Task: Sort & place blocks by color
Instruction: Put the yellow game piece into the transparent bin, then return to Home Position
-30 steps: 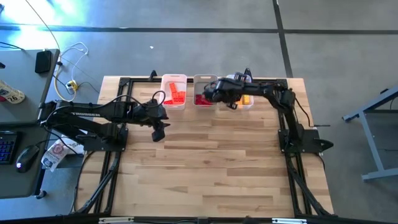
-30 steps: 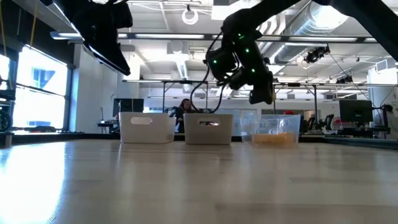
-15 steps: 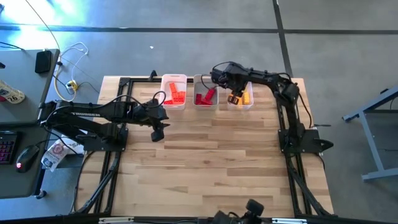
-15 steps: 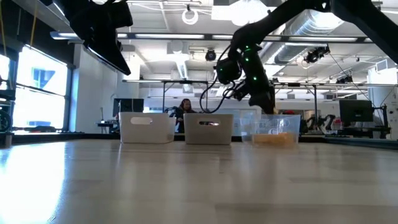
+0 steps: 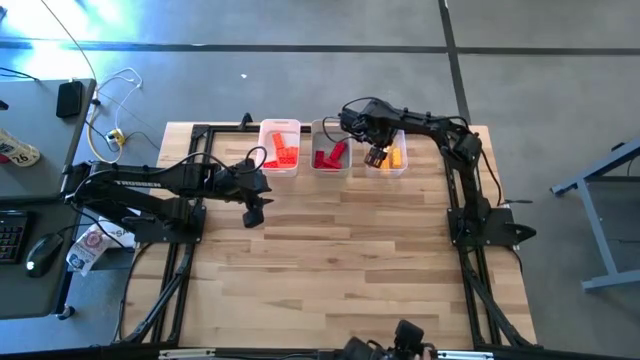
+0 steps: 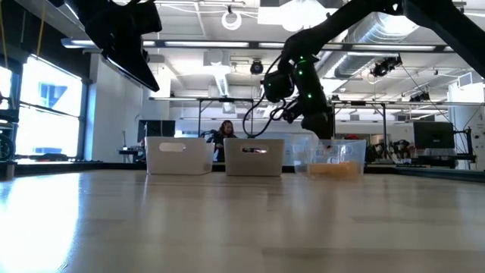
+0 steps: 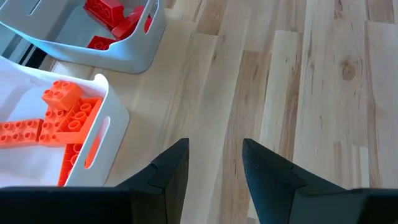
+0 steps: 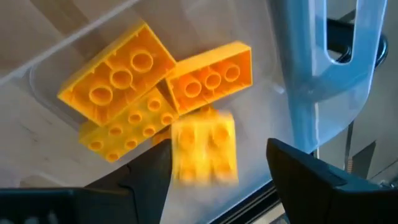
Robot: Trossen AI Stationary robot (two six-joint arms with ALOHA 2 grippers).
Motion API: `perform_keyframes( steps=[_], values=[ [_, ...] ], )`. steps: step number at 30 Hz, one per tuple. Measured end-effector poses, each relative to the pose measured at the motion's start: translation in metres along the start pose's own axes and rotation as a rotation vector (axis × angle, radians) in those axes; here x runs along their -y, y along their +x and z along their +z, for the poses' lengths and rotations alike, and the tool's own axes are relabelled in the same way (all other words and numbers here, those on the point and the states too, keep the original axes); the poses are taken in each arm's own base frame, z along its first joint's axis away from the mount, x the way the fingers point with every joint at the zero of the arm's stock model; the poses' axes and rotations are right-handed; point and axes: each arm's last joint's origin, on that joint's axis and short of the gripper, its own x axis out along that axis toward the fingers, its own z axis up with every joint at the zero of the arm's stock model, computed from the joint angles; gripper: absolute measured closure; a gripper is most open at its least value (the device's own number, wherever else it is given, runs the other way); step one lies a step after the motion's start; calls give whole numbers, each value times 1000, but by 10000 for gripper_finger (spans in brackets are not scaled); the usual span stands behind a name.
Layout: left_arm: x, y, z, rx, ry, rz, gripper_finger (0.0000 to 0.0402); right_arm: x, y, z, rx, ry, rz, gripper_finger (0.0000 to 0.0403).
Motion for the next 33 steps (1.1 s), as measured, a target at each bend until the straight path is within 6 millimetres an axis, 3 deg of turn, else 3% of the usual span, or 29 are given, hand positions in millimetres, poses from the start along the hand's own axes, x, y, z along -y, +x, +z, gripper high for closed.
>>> perform_keyframes(
  steps=[12, 22, 27, 33],
  values=[
    [0, 0, 0, 3, 1, 0, 266, 2, -6, -2, -18, 71, 15, 154],
    [0, -2, 3, 42, -7, -3, 266, 0, -58, 7, 269, 80, 230, 153],
    [-1, 3, -13, 115, -7, -6, 266, -5, -88, -14, 440, 52, 292, 153],
    [-4, 7, -33, 235, -52, -4, 266, -16, -107, -53, 585, 58, 293, 153]
  ],
)
